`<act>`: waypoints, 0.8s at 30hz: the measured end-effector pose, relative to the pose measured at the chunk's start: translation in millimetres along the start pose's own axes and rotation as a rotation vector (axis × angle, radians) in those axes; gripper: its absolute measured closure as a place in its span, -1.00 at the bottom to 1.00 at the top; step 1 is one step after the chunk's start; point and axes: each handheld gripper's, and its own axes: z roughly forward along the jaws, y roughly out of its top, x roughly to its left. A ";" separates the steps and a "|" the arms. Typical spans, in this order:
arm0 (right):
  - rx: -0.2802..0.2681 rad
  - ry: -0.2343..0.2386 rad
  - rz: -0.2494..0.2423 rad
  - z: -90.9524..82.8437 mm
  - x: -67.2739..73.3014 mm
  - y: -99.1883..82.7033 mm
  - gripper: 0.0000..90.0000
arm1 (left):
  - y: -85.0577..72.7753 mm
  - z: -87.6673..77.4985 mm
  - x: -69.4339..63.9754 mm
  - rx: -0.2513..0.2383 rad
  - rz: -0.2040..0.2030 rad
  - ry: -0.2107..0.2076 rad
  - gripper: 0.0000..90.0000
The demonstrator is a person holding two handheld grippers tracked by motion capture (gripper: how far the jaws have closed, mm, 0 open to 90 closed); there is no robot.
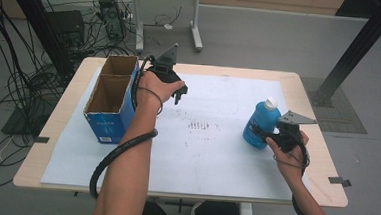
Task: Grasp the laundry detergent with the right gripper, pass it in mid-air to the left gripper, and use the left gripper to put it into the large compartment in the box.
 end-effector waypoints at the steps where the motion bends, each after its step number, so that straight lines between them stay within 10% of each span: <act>1: 0.001 0.000 0.000 -0.1 -0.1 0.1 -0.08 | 0.0 -0.1 0.0 0.001 0.001 0.001 -0.86; 24: -0.003 0.004 0.000 -0.1 -0.5 -0.5 -0.07 | 0.5 -4.8 -2.0 -0.005 0.004 0.003 -0.86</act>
